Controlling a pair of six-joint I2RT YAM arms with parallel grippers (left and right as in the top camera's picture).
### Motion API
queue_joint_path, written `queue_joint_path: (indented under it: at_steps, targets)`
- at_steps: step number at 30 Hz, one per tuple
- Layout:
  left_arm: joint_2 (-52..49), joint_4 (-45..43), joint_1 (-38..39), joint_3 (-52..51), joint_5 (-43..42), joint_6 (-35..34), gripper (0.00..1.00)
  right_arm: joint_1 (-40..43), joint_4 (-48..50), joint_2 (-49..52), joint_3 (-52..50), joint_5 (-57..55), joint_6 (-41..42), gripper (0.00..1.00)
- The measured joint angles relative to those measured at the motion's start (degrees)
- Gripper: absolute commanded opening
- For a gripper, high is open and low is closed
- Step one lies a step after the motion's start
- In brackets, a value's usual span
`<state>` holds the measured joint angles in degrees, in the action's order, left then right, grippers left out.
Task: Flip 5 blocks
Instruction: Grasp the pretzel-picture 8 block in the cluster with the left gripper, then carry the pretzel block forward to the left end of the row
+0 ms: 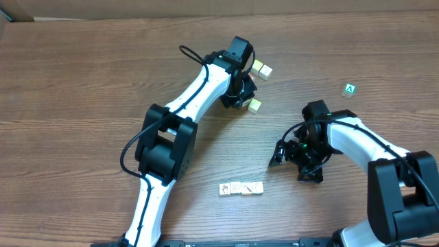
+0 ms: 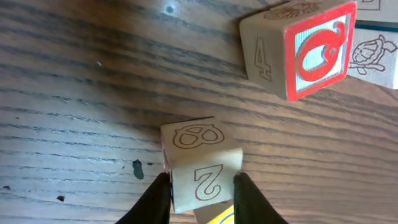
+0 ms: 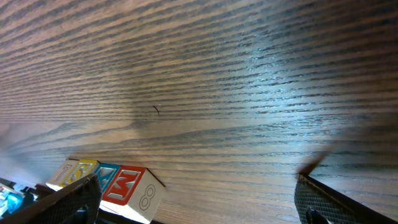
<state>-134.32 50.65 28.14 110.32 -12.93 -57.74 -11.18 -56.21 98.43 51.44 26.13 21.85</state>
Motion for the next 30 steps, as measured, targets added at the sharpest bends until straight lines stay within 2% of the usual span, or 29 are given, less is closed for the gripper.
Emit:
queue_joint_path:
  at_steps: [10, 20, 30]
  targets:
    - [0.0, 1.55, -0.68, 0.35, -0.57, 1.99, 0.05, 0.0, -0.26, 0.0, 0.0, -0.02, -0.92, 1.0]
    - [0.13, 10.73, -7.08, 1.27, -1.86, 10.25, 0.04, 0.0, -0.35, 0.0, 0.0, -0.02, -1.14, 1.0]
    - [3.13, 23.74, -8.48, 1.03, 10.75, 19.76, 0.05, 0.0, -0.35, 0.0, 0.02, 0.0, -1.14, 1.0]
